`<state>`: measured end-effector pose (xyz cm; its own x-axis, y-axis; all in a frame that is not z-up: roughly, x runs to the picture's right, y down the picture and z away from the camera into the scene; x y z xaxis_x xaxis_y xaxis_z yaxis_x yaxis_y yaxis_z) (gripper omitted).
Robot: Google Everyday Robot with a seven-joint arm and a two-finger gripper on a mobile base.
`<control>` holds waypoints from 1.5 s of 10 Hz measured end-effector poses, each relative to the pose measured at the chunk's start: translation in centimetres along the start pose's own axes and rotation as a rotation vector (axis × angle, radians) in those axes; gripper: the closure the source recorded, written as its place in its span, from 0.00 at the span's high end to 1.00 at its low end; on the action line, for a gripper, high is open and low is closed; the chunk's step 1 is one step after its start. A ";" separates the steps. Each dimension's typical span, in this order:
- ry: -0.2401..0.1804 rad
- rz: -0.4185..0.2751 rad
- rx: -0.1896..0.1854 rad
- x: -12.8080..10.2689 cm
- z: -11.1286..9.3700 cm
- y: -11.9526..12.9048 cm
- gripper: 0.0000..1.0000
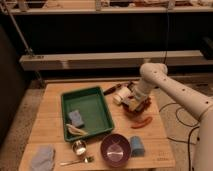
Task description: Wipe red bowl with eraser
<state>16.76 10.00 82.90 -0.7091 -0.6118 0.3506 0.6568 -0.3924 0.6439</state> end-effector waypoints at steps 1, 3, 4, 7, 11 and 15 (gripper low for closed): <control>-0.004 -0.002 0.004 -0.6 0.1 -0.2 0.20; -0.008 -0.010 0.014 -1.2 0.2 -1.0 0.20; -0.008 -0.002 0.017 -2.1 0.0 -1.1 0.20; -0.007 0.002 0.019 -3.3 -0.1 -1.5 0.20; 0.013 0.049 -0.005 -5.5 -2.2 -0.1 0.20; 0.035 0.059 -0.036 -4.6 -4.4 1.2 0.20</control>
<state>21.95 9.35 79.05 -0.6599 -0.6578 0.3631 0.7067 -0.3792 0.5974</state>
